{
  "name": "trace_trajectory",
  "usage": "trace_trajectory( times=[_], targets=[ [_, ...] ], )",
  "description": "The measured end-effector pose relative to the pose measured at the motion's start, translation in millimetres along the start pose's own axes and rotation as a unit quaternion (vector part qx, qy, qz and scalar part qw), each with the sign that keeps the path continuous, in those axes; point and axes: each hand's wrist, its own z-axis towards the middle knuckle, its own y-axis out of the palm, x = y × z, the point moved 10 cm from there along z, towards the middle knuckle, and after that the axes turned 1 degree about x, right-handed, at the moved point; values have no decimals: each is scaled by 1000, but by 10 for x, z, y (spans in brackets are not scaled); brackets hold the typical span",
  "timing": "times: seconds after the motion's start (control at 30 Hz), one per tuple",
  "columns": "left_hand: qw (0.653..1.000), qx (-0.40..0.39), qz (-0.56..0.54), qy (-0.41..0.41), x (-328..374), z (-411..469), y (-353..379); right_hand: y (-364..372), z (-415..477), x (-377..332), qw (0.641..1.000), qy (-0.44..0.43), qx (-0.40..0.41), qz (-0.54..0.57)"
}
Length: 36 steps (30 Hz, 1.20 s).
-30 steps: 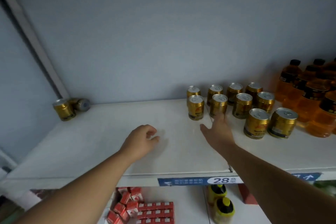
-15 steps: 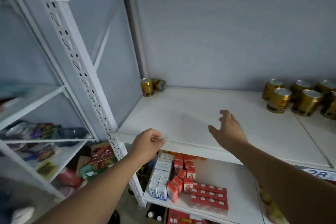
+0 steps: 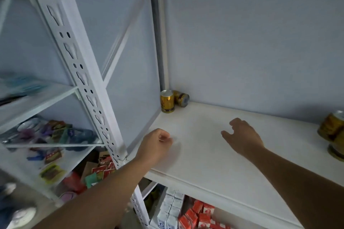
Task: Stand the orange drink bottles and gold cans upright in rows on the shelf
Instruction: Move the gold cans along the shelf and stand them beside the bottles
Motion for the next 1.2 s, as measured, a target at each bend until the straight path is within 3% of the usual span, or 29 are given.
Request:
trace_trajectory(
  times=[0.63,0.87,1.03,1.2],
  targets=[
    [991,89,-16,-99,-269,1537,171,413,1789,-1598,994,-90,-51,42],
    [991,89,-14,-95,-205,1757,272,790,2080,-2082,979,-138,-148,-33],
    [990,80,67,-99,-207,1856,234,964,2255,-2266,973,-155,-152,-73],
    [992,71,60,-90,-245,1815,223,1148,2352,-2364,965,-170,-168,-108]
  ],
)
